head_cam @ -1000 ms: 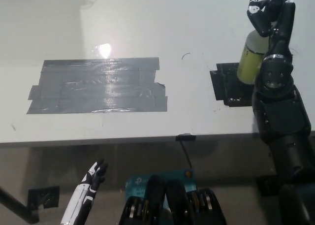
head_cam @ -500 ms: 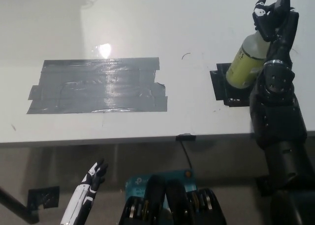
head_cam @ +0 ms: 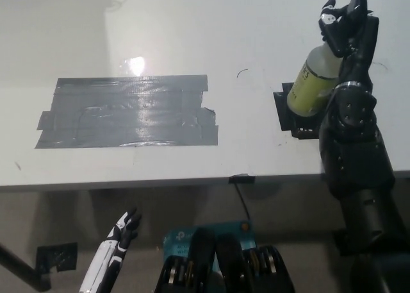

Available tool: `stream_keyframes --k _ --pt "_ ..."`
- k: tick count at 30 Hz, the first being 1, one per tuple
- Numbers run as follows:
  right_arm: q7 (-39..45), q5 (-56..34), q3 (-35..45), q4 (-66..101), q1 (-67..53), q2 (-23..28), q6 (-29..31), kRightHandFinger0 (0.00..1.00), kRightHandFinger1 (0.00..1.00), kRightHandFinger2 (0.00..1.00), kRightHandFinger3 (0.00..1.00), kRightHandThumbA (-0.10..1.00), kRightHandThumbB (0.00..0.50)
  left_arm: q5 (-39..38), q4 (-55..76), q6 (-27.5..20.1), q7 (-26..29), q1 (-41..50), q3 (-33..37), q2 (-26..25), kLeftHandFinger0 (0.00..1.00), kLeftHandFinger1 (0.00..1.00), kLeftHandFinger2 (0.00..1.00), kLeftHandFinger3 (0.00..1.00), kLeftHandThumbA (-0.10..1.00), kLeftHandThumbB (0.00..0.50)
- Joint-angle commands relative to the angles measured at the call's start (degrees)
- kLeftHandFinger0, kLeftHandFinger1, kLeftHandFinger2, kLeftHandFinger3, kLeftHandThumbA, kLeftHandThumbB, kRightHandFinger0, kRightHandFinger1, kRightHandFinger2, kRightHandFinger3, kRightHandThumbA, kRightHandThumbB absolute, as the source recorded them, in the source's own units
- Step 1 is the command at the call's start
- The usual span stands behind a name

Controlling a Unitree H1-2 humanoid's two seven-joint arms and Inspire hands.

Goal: A person hands a spray bottle to the robot which it grabs with its right hand and places on the black spot infront of it on the table

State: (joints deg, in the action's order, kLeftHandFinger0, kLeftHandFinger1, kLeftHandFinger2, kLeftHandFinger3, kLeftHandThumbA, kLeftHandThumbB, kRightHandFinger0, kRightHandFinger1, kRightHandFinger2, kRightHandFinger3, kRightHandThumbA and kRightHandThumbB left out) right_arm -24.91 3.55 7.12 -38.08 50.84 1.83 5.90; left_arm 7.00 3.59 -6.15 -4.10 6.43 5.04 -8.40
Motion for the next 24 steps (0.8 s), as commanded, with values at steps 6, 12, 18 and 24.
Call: stream_keyframes --k 6,12,18,24 --pt "-0.21 7.3 -5.77 3.68 2.14 1.08 1.28 0.05 0.14 0.37 0.52 -0.1 0.134 -0.51 0.84 -1.04 -1.08 -0.25 0.11 -0.99 1.0 1.0 0.99 1.0 1.0 0.007" --pt "0.26 9.25 -8.07 3.36 2.28 2.2 -0.6 0.0 0.17 0.51 0.56 -0.1 0.152 -0.5 1.07 -0.61 -1.16 -0.55 0.24 -1.08 1.0 1.0 0.98 1.0 1.0 0.0" --pt "5.37 4.15 -6.48 0.42 3.3 2.99 -1.4 0.04 0.32 0.64 0.61 -0.1 0.151 -0.18 1.35 -0.69 -1.01 -1.13 0.11 -1.4 1.0 1.0 0.96 1.0 1.0 0.0" --pt "14.33 -3.76 -3.46 1.2 2.17 3.48 -9.85 0.37 0.67 0.94 1.0 0.18 0.239 -0.35 1.13 -1.1 -0.85 -0.33 0.17 -1.29 1.0 1.0 0.96 1.0 1.0 0.002"
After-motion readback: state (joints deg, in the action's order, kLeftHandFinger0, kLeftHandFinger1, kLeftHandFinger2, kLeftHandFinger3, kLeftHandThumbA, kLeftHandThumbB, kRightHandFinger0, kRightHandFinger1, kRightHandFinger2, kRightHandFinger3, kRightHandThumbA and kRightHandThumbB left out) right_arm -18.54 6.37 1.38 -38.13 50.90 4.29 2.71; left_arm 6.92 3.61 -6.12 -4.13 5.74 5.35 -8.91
